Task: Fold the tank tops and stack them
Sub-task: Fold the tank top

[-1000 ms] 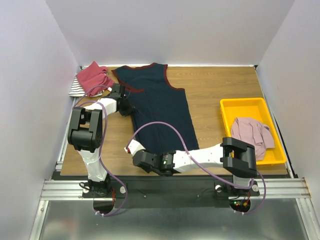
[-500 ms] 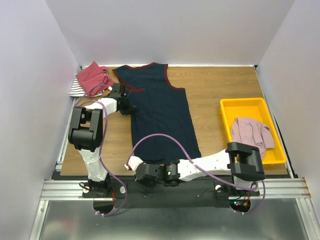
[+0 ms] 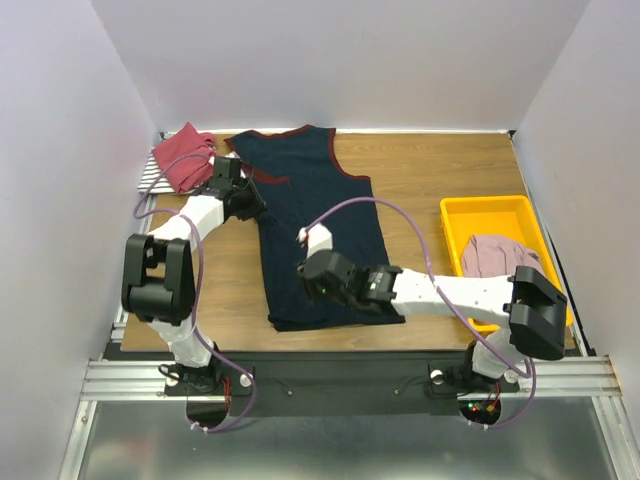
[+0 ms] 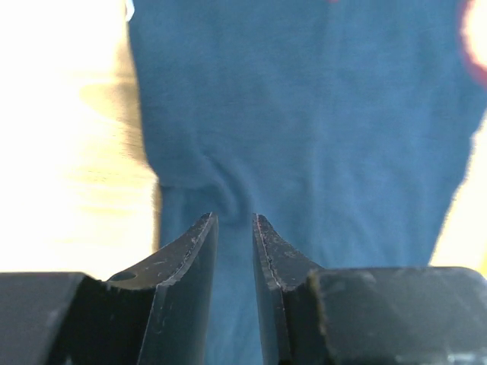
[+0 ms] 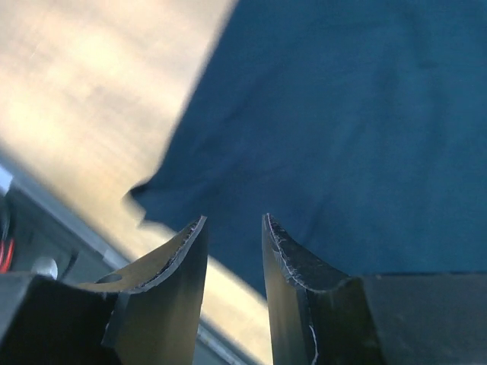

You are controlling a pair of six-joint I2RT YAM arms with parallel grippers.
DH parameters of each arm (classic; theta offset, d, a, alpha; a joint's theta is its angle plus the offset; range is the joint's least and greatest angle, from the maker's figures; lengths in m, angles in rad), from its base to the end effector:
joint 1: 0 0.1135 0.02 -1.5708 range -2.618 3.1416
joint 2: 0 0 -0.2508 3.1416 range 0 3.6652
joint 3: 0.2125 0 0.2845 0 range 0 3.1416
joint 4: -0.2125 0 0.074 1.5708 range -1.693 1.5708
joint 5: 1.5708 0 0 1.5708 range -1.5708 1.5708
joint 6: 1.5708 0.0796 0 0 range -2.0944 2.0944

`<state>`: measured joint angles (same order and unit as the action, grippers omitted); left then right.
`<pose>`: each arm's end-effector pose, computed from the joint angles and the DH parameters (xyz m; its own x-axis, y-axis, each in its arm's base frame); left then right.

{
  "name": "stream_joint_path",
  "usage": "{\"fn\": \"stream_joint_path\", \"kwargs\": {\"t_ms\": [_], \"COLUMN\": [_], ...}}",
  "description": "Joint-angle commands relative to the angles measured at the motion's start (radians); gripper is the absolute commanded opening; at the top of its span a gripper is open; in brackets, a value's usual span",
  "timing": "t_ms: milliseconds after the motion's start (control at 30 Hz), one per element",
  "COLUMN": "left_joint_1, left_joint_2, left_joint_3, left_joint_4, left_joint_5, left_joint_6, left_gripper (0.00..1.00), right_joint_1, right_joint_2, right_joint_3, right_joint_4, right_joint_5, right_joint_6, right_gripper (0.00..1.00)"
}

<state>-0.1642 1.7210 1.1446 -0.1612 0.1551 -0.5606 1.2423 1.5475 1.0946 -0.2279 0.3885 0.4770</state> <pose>0.4285 -0.0835 0.1576 -0.7078 -0.4152 -0.5716 -0.1204 0.8681 -0.4815 0.1593 0.3738 0.2036 -0.5390 -0.2642 -0.7998 -0.6006 0.7863 0.1450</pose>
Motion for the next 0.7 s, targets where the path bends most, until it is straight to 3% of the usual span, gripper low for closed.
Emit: {"fn": "stream_joint_path", "kwargs": {"t_ms": [0, 100, 233, 333, 467, 667], "left_joint_1": [-0.017, -0.061, -0.135, -0.195, -0.3, -0.376], "left_joint_2": [-0.138, -0.204, -0.323, -0.458, -0.549, -0.604], "left_joint_3": [-0.006, -0.058, -0.208, -0.421, -0.578, -0.66], "left_joint_4": [-0.021, -0.027, -0.018, 0.018, 0.038, -0.05], "left_joint_5": [0.005, -0.029, -0.129, -0.147, -0.203, -0.235], "left_joint_6": [0.021, -0.015, -0.143, -0.274, -0.418, -0.584], "left_gripper": [0.37, 0.33, 0.12, 0.0, 0.0, 0.0], "right_joint_1": [-0.131, -0.233, -0.349, -0.386, -0.391, -0.396], "right_joint_2": [-0.004, 0.04, 0.123, 0.206, 0.293, 0.44], "right_joint_3": [-0.012, 0.04, 0.122, 0.194, 0.26, 0.405], "right_joint_4": [0.01, 0.01, 0.01, 0.012, 0.01, 0.01], "right_joint_5": [-0.044, -0.085, -0.157, -0.204, -0.223, -0.185], "right_joint_6": [0.103, 0.088, 0.066, 0.036, 0.011, -0.015], "right_gripper": [0.4, 0.4, 0.43, 0.44, 0.47, 0.47]}}
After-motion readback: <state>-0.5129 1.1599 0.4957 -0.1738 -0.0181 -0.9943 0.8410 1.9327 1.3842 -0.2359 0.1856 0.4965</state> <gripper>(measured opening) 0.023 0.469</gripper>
